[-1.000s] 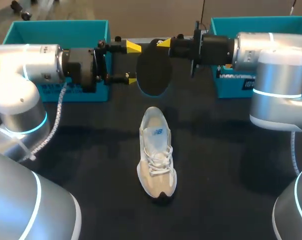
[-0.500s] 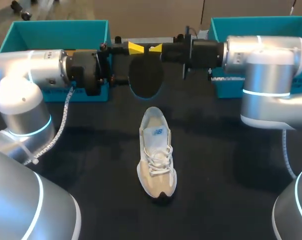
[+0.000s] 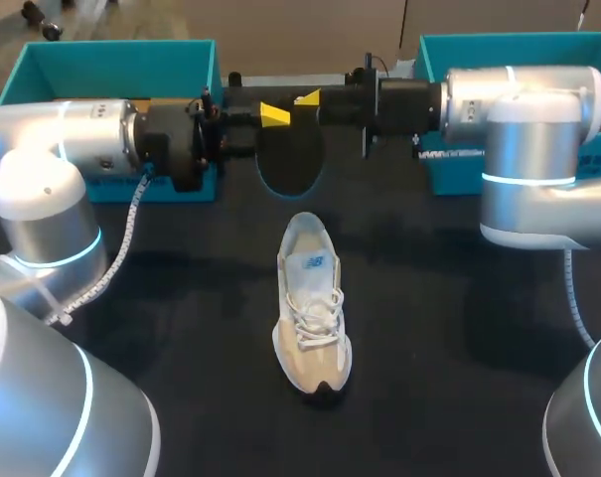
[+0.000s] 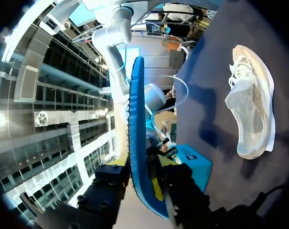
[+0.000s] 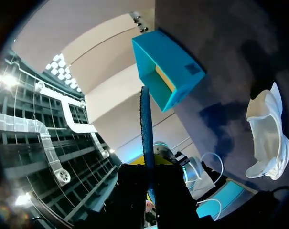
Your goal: Take the shoe out of the shoebox, open the shoe tongue, remove and reinsert the insole, then place the shoe into the shoebox
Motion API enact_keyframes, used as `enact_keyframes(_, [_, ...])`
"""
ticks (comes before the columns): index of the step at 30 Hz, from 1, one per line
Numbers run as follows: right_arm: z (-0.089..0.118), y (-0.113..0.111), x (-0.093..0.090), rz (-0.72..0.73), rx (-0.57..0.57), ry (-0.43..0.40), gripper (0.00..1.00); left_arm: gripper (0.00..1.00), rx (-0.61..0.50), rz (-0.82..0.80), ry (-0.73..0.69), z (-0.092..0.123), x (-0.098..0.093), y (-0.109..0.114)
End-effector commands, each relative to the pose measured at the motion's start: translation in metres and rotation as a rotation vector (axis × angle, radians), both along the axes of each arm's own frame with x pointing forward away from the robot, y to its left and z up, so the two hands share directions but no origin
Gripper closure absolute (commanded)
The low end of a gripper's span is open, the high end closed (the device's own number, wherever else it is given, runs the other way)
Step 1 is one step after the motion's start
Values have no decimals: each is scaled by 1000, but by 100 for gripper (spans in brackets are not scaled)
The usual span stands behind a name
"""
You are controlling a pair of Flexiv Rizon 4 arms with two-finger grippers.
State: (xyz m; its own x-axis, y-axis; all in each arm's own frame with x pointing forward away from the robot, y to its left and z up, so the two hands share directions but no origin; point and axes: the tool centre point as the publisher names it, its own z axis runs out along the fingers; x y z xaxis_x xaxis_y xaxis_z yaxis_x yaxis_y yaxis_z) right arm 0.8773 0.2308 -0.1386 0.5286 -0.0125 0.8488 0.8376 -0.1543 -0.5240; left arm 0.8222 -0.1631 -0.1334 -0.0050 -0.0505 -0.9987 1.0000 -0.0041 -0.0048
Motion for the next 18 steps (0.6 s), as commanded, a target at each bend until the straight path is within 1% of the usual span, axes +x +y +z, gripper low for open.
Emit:
enact_keyframes(1, [-2,1,3,8,-3,2,100,100,-5,4,1,0,-2,-3])
enact_keyframes(6, [-3,1,1,4,0,0,100,100,-16,-4,7,2,-5,-6])
enact_keyframes(10, [-2,1,-1,2,-10,-40,100,100,-17,-15,15,3,-5,-7])
enact_keyframes(11, [-1,0,-3,-10,-7,-57,69,100,-16,-21,16,4,-6,-6])
enact_keyframes(12, [-1,-2,-5,-18,-8,-67,0,100,-15,-24,17,4,-7,-5])
enact_keyframes(18, [-5,-12,-11,-33,1,-154,0,100,-11,-38,12,7,-10,0])
